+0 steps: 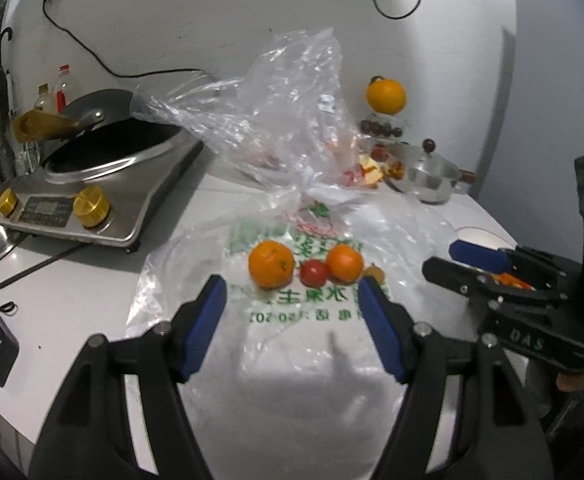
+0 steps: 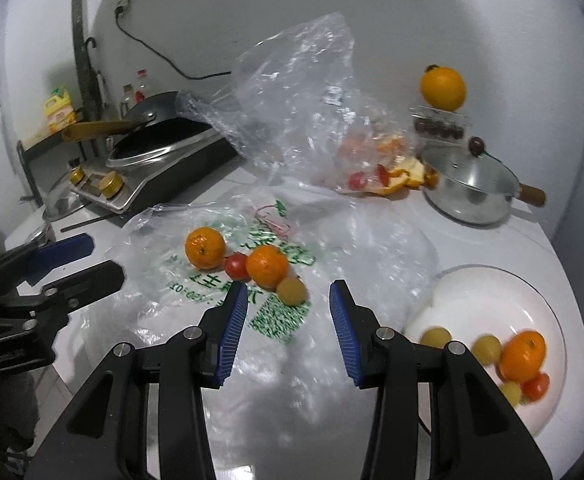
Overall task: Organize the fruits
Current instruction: 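Move both open grippers back to the fruits on the bag, then grasp a mandarin orange with the left gripper while the right grasps a yellow fruit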
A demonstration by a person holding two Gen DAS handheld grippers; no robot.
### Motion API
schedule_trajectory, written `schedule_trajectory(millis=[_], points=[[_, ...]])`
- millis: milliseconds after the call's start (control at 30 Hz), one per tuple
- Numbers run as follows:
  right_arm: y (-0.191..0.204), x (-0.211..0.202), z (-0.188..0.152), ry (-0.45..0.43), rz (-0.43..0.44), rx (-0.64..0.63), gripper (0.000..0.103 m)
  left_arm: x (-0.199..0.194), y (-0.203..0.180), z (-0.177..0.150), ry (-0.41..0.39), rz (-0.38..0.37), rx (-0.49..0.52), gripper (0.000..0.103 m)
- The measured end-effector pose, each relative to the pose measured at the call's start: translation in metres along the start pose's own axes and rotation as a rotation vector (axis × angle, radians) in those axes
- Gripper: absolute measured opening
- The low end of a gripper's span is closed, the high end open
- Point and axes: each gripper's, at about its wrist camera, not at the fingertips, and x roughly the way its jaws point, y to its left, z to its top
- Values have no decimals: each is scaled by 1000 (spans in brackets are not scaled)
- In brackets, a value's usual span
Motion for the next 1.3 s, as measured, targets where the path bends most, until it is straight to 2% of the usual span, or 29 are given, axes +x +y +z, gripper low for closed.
schedule_trajectory(millis=[167, 300, 533, 733, 1033, 1300], points=[[-2, 10, 4, 19, 41, -31, 45, 19, 2, 5, 22, 37, -18, 70], [-9, 21, 7, 36, 63, -5, 45, 34, 3, 12, 48, 59, -14, 70], [-19, 37, 11, 71, 74, 36, 45, 44, -6, 29, 39, 70, 60, 70], [-15, 48, 7, 97, 80, 61, 45, 56, 0, 31, 51, 52, 64, 70], [-11, 68, 3, 145, 67, 60, 45, 88, 7, 28, 147, -17, 81, 70], [-16, 89, 3, 199, 61, 55, 44, 112, 20, 28, 205, 19, 42, 70]])
